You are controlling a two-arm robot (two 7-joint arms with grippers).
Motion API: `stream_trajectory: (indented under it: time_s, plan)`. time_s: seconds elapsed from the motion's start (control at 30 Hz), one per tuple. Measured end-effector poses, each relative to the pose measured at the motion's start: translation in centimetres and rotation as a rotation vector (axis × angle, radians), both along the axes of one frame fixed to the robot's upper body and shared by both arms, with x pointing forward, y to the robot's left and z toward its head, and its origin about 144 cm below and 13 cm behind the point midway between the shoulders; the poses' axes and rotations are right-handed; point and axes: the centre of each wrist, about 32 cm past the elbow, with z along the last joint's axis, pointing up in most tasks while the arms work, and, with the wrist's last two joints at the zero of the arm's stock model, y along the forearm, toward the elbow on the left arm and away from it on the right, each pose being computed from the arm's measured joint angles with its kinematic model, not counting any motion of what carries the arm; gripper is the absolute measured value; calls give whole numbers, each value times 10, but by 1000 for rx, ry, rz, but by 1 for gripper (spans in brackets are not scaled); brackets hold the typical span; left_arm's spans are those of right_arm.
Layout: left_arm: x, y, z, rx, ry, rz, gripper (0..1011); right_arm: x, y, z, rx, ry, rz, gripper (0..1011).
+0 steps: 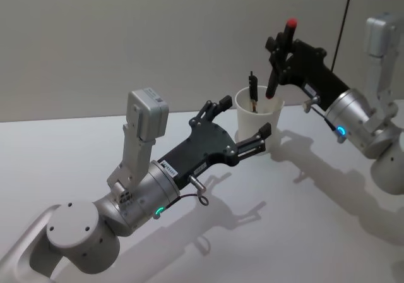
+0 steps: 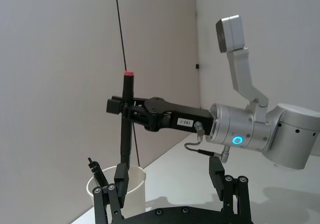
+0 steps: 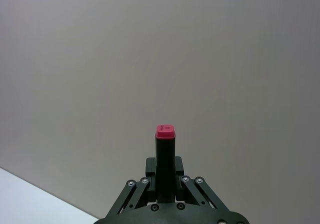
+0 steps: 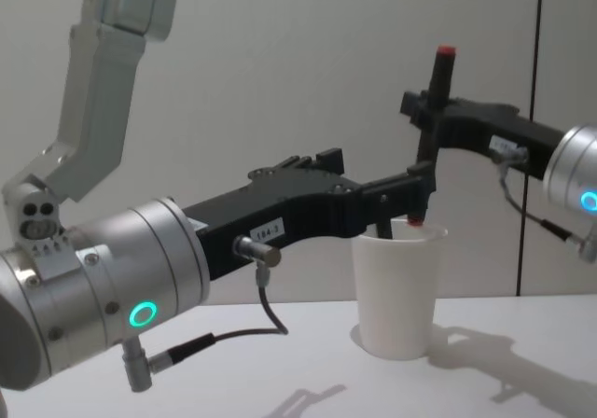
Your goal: Place the pen into the pen holder.
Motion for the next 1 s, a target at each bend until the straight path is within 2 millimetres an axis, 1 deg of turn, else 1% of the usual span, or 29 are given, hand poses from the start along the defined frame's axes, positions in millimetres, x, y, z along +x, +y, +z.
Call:
stream_trajectory:
  time_s: [0.3,0.4,0.47,0.6,0.7,0.77,0.9,0.93,1.0]
  plan:
    - [0,0,0,0,0,0,1001,5,7,-8,-18,16,7,183]
    - [0,0,0,0,0,0,1001,6,9,-11,-24,21,9,205]
    - [0,0,0,0,0,0,1001,6,10,-12,-26,23,10,280]
    - [0,0,0,0,0,0,1001,7,11,-13,-29,25,11,391]
    - [0,0,0,0,0,0,1001,8,12,-14,-31,26,12,516]
    - [0,0,0,0,0,0,1001,8,13,-14,-32,27,13,556]
    - [0,0,0,0,0,0,1001,8,13,-15,-34,28,14,674]
    - [0,0,0,0,0,0,1001,8,13,-15,-35,29,14,732]
    - [0,0,0,0,0,0,1001,8,14,-15,-35,29,14,778]
